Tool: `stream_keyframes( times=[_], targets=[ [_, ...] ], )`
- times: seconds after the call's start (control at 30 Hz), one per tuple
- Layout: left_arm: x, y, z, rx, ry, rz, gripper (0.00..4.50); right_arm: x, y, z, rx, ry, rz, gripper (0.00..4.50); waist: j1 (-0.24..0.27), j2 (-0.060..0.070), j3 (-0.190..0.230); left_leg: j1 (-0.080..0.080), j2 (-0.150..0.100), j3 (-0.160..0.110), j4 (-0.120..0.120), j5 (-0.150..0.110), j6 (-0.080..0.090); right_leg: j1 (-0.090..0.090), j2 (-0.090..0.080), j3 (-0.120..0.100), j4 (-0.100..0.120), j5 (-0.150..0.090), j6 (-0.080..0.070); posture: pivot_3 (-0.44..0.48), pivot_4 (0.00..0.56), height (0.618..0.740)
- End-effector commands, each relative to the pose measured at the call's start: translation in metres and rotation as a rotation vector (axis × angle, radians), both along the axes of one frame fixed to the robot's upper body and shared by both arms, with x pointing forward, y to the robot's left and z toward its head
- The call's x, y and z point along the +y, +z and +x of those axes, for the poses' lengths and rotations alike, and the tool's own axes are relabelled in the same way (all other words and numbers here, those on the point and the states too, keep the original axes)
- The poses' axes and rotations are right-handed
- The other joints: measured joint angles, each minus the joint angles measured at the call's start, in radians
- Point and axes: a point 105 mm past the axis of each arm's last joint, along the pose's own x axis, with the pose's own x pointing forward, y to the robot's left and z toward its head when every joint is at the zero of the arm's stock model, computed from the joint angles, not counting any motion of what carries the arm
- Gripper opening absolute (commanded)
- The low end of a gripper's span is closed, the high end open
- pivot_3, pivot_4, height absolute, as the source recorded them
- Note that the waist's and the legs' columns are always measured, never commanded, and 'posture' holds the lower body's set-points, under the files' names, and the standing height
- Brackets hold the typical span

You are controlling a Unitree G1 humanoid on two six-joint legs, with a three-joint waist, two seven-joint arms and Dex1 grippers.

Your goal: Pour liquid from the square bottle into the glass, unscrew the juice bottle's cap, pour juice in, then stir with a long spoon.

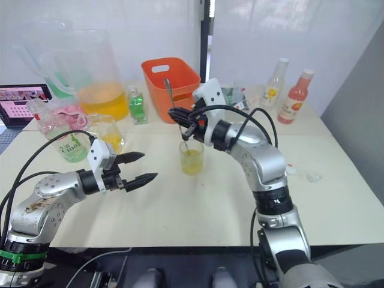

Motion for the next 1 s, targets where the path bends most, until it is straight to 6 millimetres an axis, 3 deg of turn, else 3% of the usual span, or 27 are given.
stream_keyframes(
  times=[0.03,0.37,0.73,1.0],
  targets=[
    [-0.003,0.011,0.0,-0.055,-0.018,0.015,4.48,-0.008,0.014,-0.001,-0.105,-0.036,0.003,0.0,0.001,0.0,0.0,0.0,0.0,0.0,0.0,0.0,0.0,0.0,0.0,0.0,0.0,0.0,0.0,0.0,0.15,0.703],
    [-0.005,0.01,-0.002,-0.051,-0.032,0.022,4.48,-0.01,0.007,-0.002,-0.09,-0.023,-0.07,0.0,0.002,0.0,0.0,0.0,0.0,0.0,0.0,0.0,0.0,0.0,0.0,0.0,0.0,0.0,0.0,0.0,0.15,0.703],
    [0.001,0.014,0.002,-0.061,-0.018,0.022,4.48,-0.027,0.046,-0.011,-0.2,-0.045,-0.014,0.0,0.004,0.0,0.0,0.0,0.0,0.0,0.001,0.0,0.0,0.0,0.0,0.0,0.0,0.0,0.0,0.0,0.15,0.703],
    [0.001,0.013,0.002,-0.06,-0.025,0.032,4.48,-0.038,0.054,-0.015,-0.189,-0.057,0.029,0.0,0.002,0.0,0.0,0.0,0.0,0.0,0.0,0.0,0.0,0.0,0.0,0.0,0.0,0.0,0.0,0.0,0.15,0.703]
  ],
)
